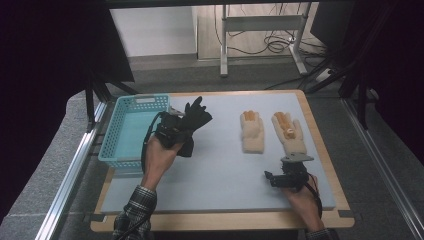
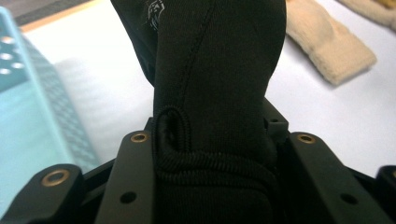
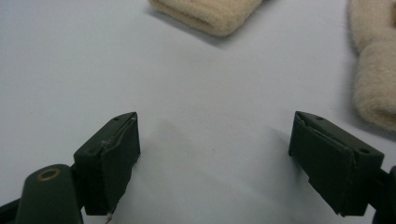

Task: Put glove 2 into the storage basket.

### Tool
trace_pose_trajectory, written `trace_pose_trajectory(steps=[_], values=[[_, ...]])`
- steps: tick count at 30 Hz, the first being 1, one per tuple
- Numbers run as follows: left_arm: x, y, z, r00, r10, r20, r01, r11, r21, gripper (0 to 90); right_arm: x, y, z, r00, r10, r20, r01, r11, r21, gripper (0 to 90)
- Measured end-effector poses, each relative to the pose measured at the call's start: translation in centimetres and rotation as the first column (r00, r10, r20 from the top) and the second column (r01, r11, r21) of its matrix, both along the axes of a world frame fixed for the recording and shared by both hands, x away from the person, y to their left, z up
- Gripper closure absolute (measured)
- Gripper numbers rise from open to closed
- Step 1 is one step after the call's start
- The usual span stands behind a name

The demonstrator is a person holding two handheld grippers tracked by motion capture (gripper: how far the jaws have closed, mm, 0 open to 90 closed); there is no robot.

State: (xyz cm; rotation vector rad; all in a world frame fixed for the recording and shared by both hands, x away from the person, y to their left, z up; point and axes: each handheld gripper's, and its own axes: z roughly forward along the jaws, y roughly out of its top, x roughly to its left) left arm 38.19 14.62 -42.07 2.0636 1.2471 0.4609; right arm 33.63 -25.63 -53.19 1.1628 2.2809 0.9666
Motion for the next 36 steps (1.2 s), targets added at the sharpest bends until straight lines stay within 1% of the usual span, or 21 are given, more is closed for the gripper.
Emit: trace_pose_trajectory(steps=[4,5,8,11,16,17,18,19,22,23,24,25,26,27,28,29,33,34,36], values=[[0.1,1.1,0.9,0.9996,0.026,0.013,-0.026,0.9997,0.005,61.0,0.0,0.0,0.0,1.0,0.0,0.001,0.0,1.0,-0.001,15.8],[0.1,1.1,0.9,0.9996,0.026,0.013,-0.026,0.9997,0.005,61.0,0.0,0.0,0.0,1.0,0.0,0.001,0.0,1.0,-0.001,15.8],[0.5,2.3,1.2,0.9983,0.056,0.017,-0.056,0.9982,0.02,61.1,0.0,0.0,0.0,1.0,0.0,0.001,0.0,1.0,-0.001,15.8],[0.6,3.3,1.1,0.9963,0.083,0.024,-0.083,0.9964,0.016,61.1,0.0,0.0,0.0,1.0,0.0,0.0,0.0,1.0,0.0,15.8],[0.7,5.1,0.9,0.9919,0.124,0.027,-0.124,0.9923,-0.002,61.1,0.0,0.0,0.0,1.0,0.0,0.001,0.0,1.0,-0.001,15.8],[0.7,5.1,0.9,0.9919,0.124,0.027,-0.124,0.9923,-0.002,61.1,0.0,0.0,0.0,1.0,0.0,0.001,0.0,1.0,0.0,15.9],[0.9,5.9,0.8,0.9892,0.144,0.026,-0.144,0.9896,-0.005,61.1,0.0,0.0,0.0,1.0,0.0,0.001,0.0,1.0,0.0,15.8],[0.9,5.9,0.8,0.9892,0.144,0.026,-0.144,0.9896,-0.005,61.1,0.0,0.0,0.0,1.0,0.0,0.001,0.0,1.0,0.0,15.8],[1.0,7.3,0.5,0.9837,0.178,0.024,-0.178,0.984,-0.014,61.1,0.0,0.0,0.0,1.0,0.001,0.001,-0.001,1.0,-0.001,15.8],[1.0,8.0,0.2,0.9799,0.198,0.022,-0.198,0.9802,-0.013,61.1,0.0,0.0,0.0,1.0,0.0,0.002,0.0,1.0,-0.002,15.8],[1.0,8.5,0.0,0.9778,0.209,0.021,-0.208,0.9779,-0.014,61.0,0.0,0.0,0.0,1.0,0.0,0.001,0.0,1.0,-0.001,15.8],[1.0,8.5,0.0,0.9778,0.209,0.021,-0.208,0.9779,-0.014,61.0,0.0,0.0,0.0,1.0,0.0,0.001,0.0,1.0,-0.001,15.8],[1.1,9.3,-0.4,0.9722,0.233,0.018,-0.233,0.9724,-0.013,61.0,0.0,0.0,0.0,1.0,0.0,0.001,0.0,1.0,-0.001,15.8],[1.1,9.3,-0.4,0.9722,0.233,0.018,-0.233,0.9724,-0.013,61.0,0.0,0.0,0.0,1.0,0.0,0.001,0.0,1.0,-0.001,15.8],[1.2,9.7,-0.5,0.9695,0.245,0.018,-0.244,0.9696,-0.01,61.0,0.0,0.0,0.0,1.0,0.0,0.0,0.0,1.0,0.0,15.8],[1.4,10.3,-0.9,0.9627,0.27,0.018,-0.27,0.9629,-0.002,61.0,0.0,0.0,0.0,1.0,-0.001,0.0,0.001,1.0,0.0,15.8],[1.8,11.6,-1.4,0.9515,0.308,0.011,-0.308,0.9513,0.02,60.8,0.0,0.0,0.0,1.0,-0.001,0.0,0.001,1.0,-0.001,15.8],[2.0,11.9,-1.5,0.9502,0.312,0.005,-0.312,0.9498,0.03,60.7,0.0,0.0,0.0,1.0,-0.001,-0.001,0.001,1.0,-0.001,15.8],[2.4,12.5,-1.9,0.9444,0.329,-0.011,-0.328,0.9438,0.042,60.3,0.0,0.0,0.0,1.0,-0.001,0.0,0.001,1.0,-0.001,15.8]])
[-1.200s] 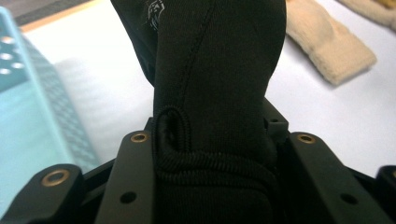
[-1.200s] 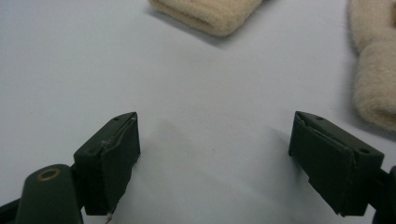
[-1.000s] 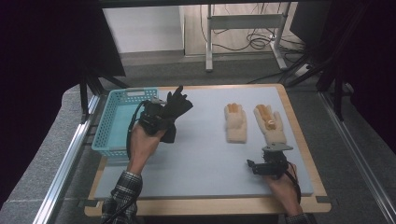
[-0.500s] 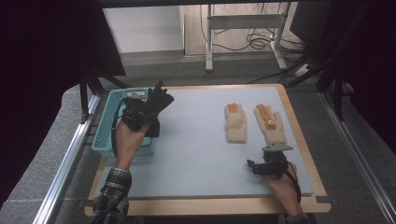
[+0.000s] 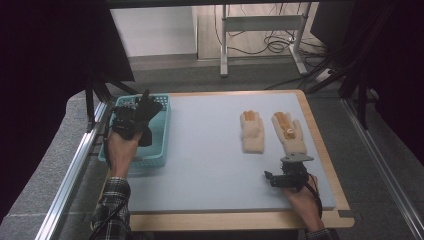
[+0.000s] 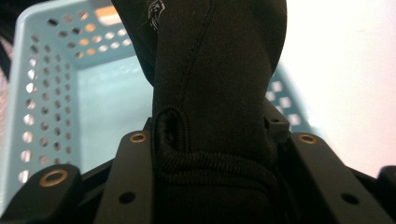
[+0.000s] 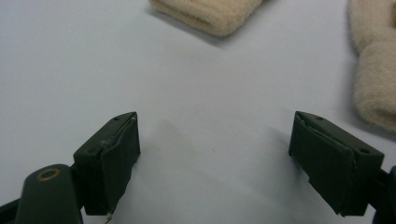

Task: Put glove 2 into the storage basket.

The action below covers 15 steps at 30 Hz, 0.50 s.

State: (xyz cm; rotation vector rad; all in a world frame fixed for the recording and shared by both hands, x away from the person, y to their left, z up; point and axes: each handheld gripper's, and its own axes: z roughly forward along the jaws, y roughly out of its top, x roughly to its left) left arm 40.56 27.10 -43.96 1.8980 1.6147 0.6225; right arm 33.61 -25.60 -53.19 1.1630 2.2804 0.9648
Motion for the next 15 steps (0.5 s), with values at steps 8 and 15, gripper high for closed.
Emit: trace_pose_trajectory(steps=[8,15], values=[[1.6,2.6,-1.7,0.9914,0.059,-0.117,-0.055,0.9979,0.034,59.1,0.0,0.0,0.0,1.0,0.001,0.001,-0.001,1.0,0.001,15.8],[3.0,4.6,-3.4,0.9721,0.109,-0.207,-0.104,0.9939,0.037,58.1,0.0,0.0,0.0,1.0,0.001,0.0,-0.001,1.0,0.001,15.8]])
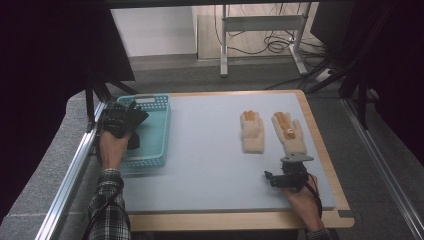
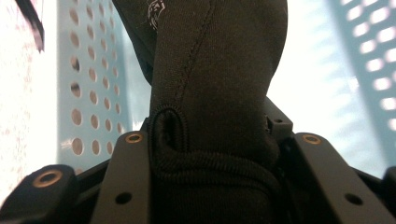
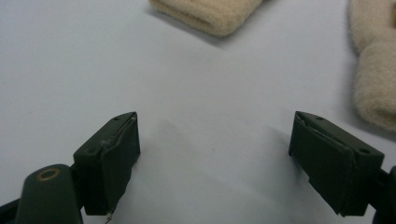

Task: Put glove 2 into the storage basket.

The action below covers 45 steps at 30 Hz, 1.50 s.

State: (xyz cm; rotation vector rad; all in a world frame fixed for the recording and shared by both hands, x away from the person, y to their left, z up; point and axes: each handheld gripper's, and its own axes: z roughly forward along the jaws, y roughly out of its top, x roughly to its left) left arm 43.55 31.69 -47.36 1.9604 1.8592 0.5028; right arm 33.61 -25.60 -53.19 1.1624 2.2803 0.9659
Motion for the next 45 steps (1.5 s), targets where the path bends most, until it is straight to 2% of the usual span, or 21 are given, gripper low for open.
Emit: trace_pose_trajectory(steps=[1,2,3,4,6,8,10,11,12,17,22,23,25,26,28,33,37,40,41,42,45], values=[[0.6,0.3,-0.7,0.999,0.005,-0.044,-0.005,1.0,-0.001,57.6,0.0,0.0,0.0,1.0,0.001,0.0,-0.001,1.0,-0.002,15.7],[0.6,0.3,-0.7,0.999,0.005,-0.044,-0.005,1.0,-0.001,57.4,0.0,0.0,0.0,1.0,0.002,0.001,-0.002,1.0,-0.002,15.8],[1.1,0.4,-1.2,0.9973,0.016,-0.072,-0.015,0.9998,0.013,57.2,0.0,0.0,0.0,1.0,0.002,0.001,-0.002,1.0,-0.002,15.8],[1.1,0.4,-1.2,0.9973,0.016,-0.072,-0.015,0.9998,0.013,57.0,0.0,0.0,0.0,1.0,0.002,0.001,-0.002,1.0,-0.002,15.8],[1.8,0.2,-1.9,0.994,0.025,-0.106,-0.02,0.9986,0.05,56.5,0.0,0.0,0.0,1.0,0.002,0.002,-0.002,1.0,-0.002,15.8],[2.2,0.1,-2.2,0.9924,0.032,-0.119,-0.022,0.9964,0.082,55.3,0.0,0.0,0.0,1.0,0.002,0.0,-0.002,1.0,0.0,15.7],[2.4,0.1,-2.6,0.9904,0.038,-0.133,-0.024,0.994,0.106,51.9,0.0,0.0,0.0,1.0,0.002,0.0,-0.002,1.0,0.0,15.7],[2.6,0.3,-2.9,0.9883,0.047,-0.145,-0.028,0.9907,0.134,45.1,0.0,0.0,0.0,1.0,0.003,0.0,-0.003,1.0,0.0,15.6],[2.6,0.4,-3.0,0.988,0.053,-0.145,-0.032,0.9898,0.139,41.3,0.0,0.0,0.0,1.0,0.003,0.0,-0.003,1.0,0.0,15.5],[2.4,0.6,-2.8,0.988,0.022,-0.153,-0.008,0.9957,0.092,21.3,0.0,0.0,0.0,1.0,0.004,-0.001,-0.004,1.0,0.001,15.4],[2.2,0.6,-2.4,0.9822,-0.006,-0.188,0.016,0.9984,0.053,10.5,0.0,0.0,0.0,1.0,0.003,0.0,-0.003,1.0,0.001,15.4],[2.1,0.6,-2.2,0.9846,-0.01,-0.175,0.02,0.9982,0.056,8.0,0.0,0.0,0.0,1.0,0.003,0.0,-0.003,1.0,0.001,15.4],[1.7,0.7,-1.4,0.9907,-0.011,-0.135,0.014,0.9997,0.019,5.7,0.0,0.0,0.0,1.0,0.003,0.0,-0.003,1.0,0.001,15.4],[1.7,0.7,-1.4,0.9907,-0.011,-0.135,0.014,0.9997,0.019,5.5,0.0,0.0,0.0,1.0,0.003,0.0,-0.003,1.0,0.001,15.4],[1.1,0.8,-0.6,0.9948,-0.03,-0.097,0.03,0.9995,-0.007,4.7,0.0,0.0,0.0,1.0,0.003,-0.001,-0.003,1.0,0.001,15.3],[0.5,0.6,0.2,0.9967,-0.061,-0.054,0.06,0.9981,-0.017,4.0,0.0,0.0,0.0,1.0,0.003,0.0,-0.003,1.0,0.001,15.4],[-0.1,0.0,1.0,0.9948,-0.102,0.007,0.102,0.9938,-0.044,3.8,0.0,0.0,0.0,1.0,0.003,0.0,-0.003,1.0,0.001,15.3],[-0.4,-0.3,1.2,0.9928,-0.117,0.027,0.118,0.9919,-0.046,3.4,0.0,0.0,0.0,1.0,0.003,0.0,-0.003,1.0,-0.001,15.3],[-0.6,-0.6,1.5,0.9899,-0.132,0.05,0.135,0.9897,-0.048,3.3,0.0,0.0,0.0,1.0,0.003,0.0,-0.003,1.0,-0.001,15.3],[-0.6,-0.6,1.5,0.9899,-0.132,0.05,0.135,0.9897,-0.048,3.1,0.0,0.0,0.0,1.0,0.003,0.0,-0.003,1.0,-0.001,15.3],[-1.1,-1.1,1.9,0.9845,-0.153,0.086,0.159,0.9854,-0.061,2.8,0.0,0.0,0.0,1.0,0.003,0.0,-0.003,1.0,0.0,15.3]])
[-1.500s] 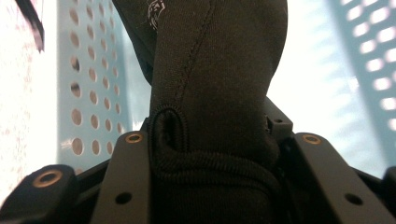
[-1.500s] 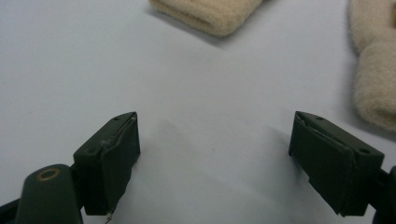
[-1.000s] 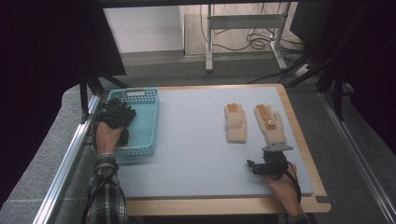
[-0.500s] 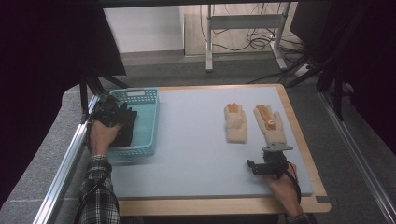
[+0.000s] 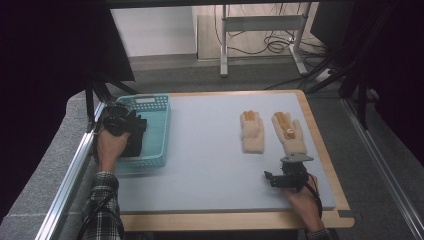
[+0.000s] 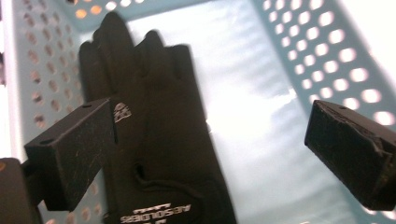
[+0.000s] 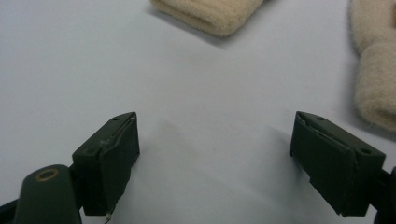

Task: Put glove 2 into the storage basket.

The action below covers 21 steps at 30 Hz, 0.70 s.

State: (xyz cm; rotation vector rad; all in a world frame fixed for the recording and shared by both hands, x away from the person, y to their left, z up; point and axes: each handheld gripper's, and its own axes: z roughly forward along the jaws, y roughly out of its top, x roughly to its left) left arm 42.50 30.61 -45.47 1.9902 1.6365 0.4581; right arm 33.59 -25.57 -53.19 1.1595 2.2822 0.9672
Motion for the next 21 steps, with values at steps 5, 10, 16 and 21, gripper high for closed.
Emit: trace_pose_trajectory(steps=[5,10,16,21], values=[[-0.8,-1.0,0.6,0.9979,-0.034,0.055,0.037,0.998,-0.052,2.0,0.0,0.0,0.0,1.0,0.0,0.0,0.0,1.0,0.0,15.3],[-1.6,-2.2,1.3,0.9908,-0.074,0.114,0.085,0.9924,-0.09,2.7,0.0,0.0,0.0,1.0,0.001,0.0,-0.001,1.0,-0.002,15.3],[-2.5,-4.0,2.1,0.9791,-0.133,0.154,0.15,0.983,-0.107,5.7,0.0,0.0,0.0,1.0,0.0,-0.001,0.0,1.0,-0.001,15.3],[-3.2,-6.0,2.6,0.9646,-0.191,0.182,0.213,0.9713,-0.106,5.6,0.0,0.0,0.0,1.0,0.0,-0.001,0.0,1.0,-0.002,15.3]])
